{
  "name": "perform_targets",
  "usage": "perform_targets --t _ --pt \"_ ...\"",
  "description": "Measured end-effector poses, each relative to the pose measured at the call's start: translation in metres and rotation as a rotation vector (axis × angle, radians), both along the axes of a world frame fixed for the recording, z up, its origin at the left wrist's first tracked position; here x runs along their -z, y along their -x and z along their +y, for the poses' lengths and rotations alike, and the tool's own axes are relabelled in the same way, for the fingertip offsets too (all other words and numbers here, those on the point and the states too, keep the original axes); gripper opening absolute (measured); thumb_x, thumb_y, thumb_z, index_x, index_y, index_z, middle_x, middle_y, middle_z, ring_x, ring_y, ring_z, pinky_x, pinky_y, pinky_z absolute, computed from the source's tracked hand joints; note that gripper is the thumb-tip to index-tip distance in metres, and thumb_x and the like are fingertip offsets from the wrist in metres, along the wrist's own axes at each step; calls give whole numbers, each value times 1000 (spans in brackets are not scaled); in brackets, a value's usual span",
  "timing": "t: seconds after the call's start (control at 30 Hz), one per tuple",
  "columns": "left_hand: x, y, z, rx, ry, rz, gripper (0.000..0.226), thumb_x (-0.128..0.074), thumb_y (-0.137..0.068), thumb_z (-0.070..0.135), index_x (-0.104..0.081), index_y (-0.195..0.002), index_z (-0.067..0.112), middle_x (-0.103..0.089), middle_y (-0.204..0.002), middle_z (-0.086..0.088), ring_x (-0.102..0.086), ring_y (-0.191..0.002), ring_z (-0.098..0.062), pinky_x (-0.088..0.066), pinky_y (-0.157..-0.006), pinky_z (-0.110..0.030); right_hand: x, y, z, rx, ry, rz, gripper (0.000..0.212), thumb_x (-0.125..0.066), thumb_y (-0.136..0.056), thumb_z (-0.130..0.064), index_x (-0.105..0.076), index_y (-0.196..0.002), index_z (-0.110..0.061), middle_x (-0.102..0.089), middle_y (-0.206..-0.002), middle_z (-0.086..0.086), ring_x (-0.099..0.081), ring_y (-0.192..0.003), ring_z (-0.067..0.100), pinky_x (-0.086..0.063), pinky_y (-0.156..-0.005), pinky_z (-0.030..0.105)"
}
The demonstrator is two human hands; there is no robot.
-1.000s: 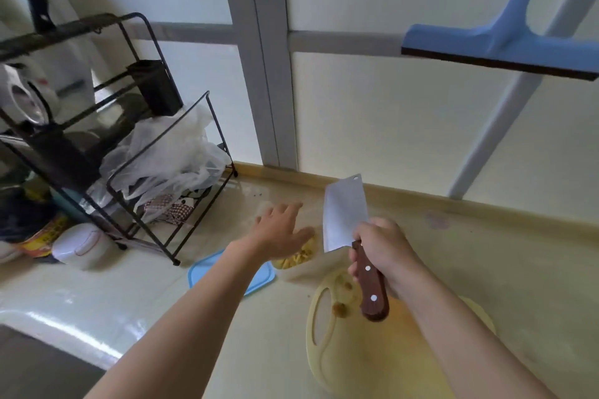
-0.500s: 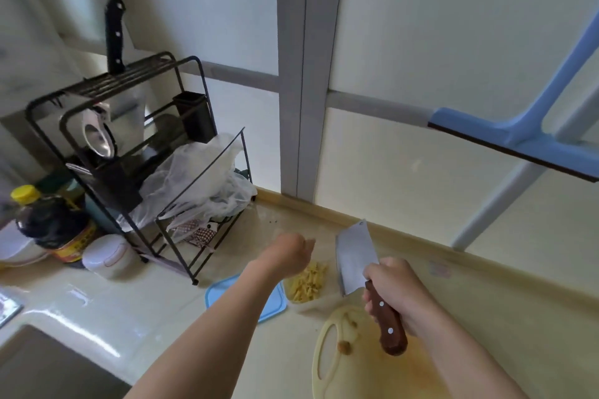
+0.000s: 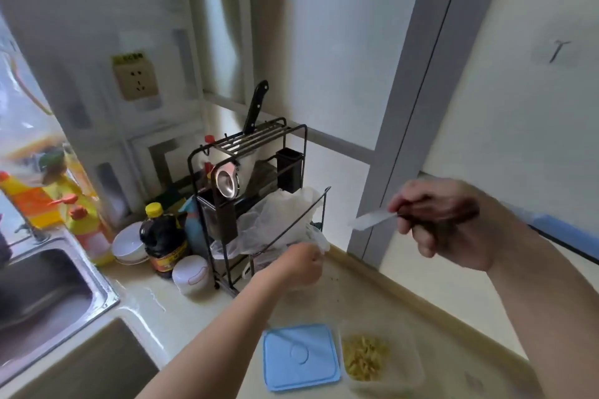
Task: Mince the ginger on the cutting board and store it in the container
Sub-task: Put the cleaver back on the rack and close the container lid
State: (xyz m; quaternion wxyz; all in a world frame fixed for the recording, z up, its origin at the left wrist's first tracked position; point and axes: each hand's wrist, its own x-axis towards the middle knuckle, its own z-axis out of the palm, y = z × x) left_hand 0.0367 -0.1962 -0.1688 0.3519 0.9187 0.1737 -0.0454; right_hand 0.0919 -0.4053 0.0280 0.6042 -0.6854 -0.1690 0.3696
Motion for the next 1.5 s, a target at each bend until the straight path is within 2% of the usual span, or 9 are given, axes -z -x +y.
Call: perform_targets --t 0.1,0.43,0.53,0.63,0.73,0.87,1.1,1.27,1.5 --pt "-4 12 8 6 0 6 27 -40 -100 14 -49 -74 12 -41 -64 0 -35 -56 -12 -26 -49 -25 -39 -7 47 -21 -92 -79 41 -47 -98 -17 -70 -66 -6 -58 -57 15 -47 -32 15 -38 -36 20" --pt "-15 16 17 60 -8 6 22 -39 -90 11 -43 -69 13 -41 -68 -5 -36 -61 -19 -26 -50 -32 -108 -32 193 -14 -274 -17 37 -39 -98 -26 -61 -74 -8 -57 -59 4 -48 -43 11 -42 -45 15" --pt "-23 8 20 98 20 -36 19 -42 -89 14 -48 -71 13 -50 -74 -6 -45 -68 -23 -34 -56 -31 -102 -38 221 -25 -228 11 37 -39 -98 -26 -61 -75 -7 -57 -58 3 -49 -42 9 -43 -43 15" --pt "-38 0 28 100 82 -96 23 -42 -91 19 -65 -90 15 -66 -94 -3 -59 -85 -21 -49 -76 -32 -93 -44 239 -47 -175 38 34 -39 -97 -26 -60 -77 -8 -55 -58 1 -48 -39 8 -43 -41 14" --pt "-55 -6 39 72 146 -184 10 -39 -88 24 -48 -86 24 -50 -86 1 -47 -78 -14 -40 -75 -31 -86 -54 252 -65 -149 86 33 -38 -97 -26 -58 -77 -9 -53 -59 -1 -47 -39 7 -42 -40 14" --pt "-74 -6 62 -62 160 -286 24 -47 -97 19 -69 -104 12 -71 -99 -5 -67 -90 -20 -57 -84 -37 -84 -66 266 -103 -125 157 34 -36 -99 -27 -55 -77 -10 -51 -56 -2 -47 -37 5 -41 -37 14" --pt "-73 -10 85 -181 209 -331 30 -47 -100 21 -67 -122 17 -69 -112 3 -65 -103 -11 -54 -97 -38 -53 -86 299 -121 -214 326 31 -35 -97 -26 -55 -104 -4 -56 -70 7 -56 -44 15 -50 -43 22" --pt "-67 -8 94 -206 205 -316 27 -50 -100 21 -68 -119 20 -69 -109 5 -64 -103 -11 -55 -95 -36 -15 -98 303 -128 -222 306 40 -41 -67 -16 -61 -100 -4 -64 -77 10 -65 -55 21 -57 -54 27" --pt "-62 -4 96 -237 222 -329 23 -54 -99 20 -68 -117 19 -69 -105 6 -66 -99 -11 -56 -94 -38 3 -105 296 -226 -70 84 29 -34 -91 1 -61 -100 -5 -74 -80 16 -71 -60 21 -60 -58 28"
